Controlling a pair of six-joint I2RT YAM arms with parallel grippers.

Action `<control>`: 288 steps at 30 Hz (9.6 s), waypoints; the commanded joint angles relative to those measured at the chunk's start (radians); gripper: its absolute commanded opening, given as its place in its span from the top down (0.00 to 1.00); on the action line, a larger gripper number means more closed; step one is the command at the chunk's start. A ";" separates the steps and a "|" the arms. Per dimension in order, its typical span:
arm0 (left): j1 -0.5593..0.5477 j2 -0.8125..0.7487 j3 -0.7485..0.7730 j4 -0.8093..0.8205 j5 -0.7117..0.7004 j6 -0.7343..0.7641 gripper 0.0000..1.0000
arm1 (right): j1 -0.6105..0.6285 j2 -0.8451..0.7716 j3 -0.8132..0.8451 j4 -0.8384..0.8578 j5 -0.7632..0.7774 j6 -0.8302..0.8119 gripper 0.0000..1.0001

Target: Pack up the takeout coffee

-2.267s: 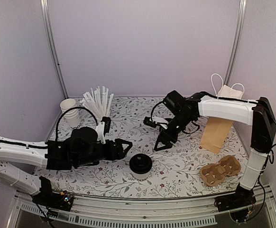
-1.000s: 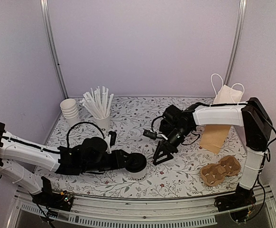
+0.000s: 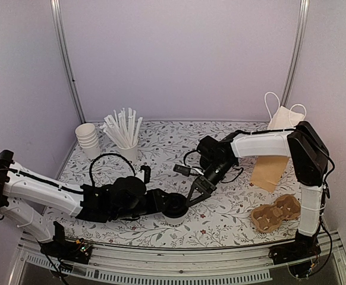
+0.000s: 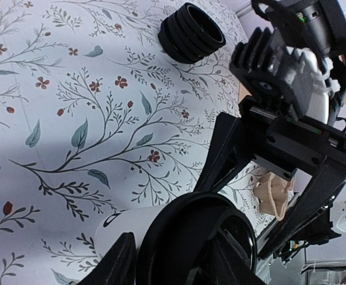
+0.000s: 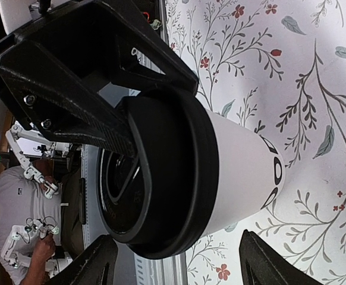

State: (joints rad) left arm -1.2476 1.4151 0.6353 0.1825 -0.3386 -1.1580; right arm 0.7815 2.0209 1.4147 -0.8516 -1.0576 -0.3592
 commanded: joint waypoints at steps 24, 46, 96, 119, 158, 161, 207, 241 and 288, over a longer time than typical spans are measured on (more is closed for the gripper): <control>-0.018 0.030 -0.051 -0.113 0.014 -0.028 0.58 | 0.024 0.209 -0.093 0.071 0.561 0.163 0.43; -0.064 -0.212 -0.052 -0.179 -0.114 0.012 0.36 | -0.030 0.157 0.241 -0.039 0.661 0.063 0.37; -0.050 0.021 -0.059 -0.199 0.058 -0.022 0.48 | 0.086 -0.059 0.049 -0.088 0.116 -0.028 0.21; -0.053 0.033 -0.068 -0.159 0.081 -0.034 0.51 | 0.128 0.035 -0.017 0.058 0.554 0.108 0.28; 0.010 -0.134 0.300 -0.463 0.057 0.638 0.23 | -0.015 -0.461 0.058 -0.057 0.463 -0.214 0.22; -0.006 -0.149 0.362 -0.560 0.087 0.719 0.06 | -0.089 -0.580 0.004 0.016 0.421 -0.228 0.22; 0.016 0.227 0.719 -0.953 0.271 0.768 0.11 | -0.289 -0.782 -0.543 0.511 0.387 -0.255 0.19; 0.063 0.292 0.759 -1.018 0.275 0.675 0.08 | -0.289 -0.690 -0.521 0.477 0.426 -0.286 0.19; -0.030 0.311 0.795 -1.044 0.128 0.678 0.03 | -0.285 -0.628 -0.500 0.439 0.422 -0.310 0.19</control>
State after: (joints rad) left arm -1.2678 1.7210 1.4128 -0.8146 -0.1604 -0.4660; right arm 0.4965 1.3815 0.8906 -0.4004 -0.6373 -0.6559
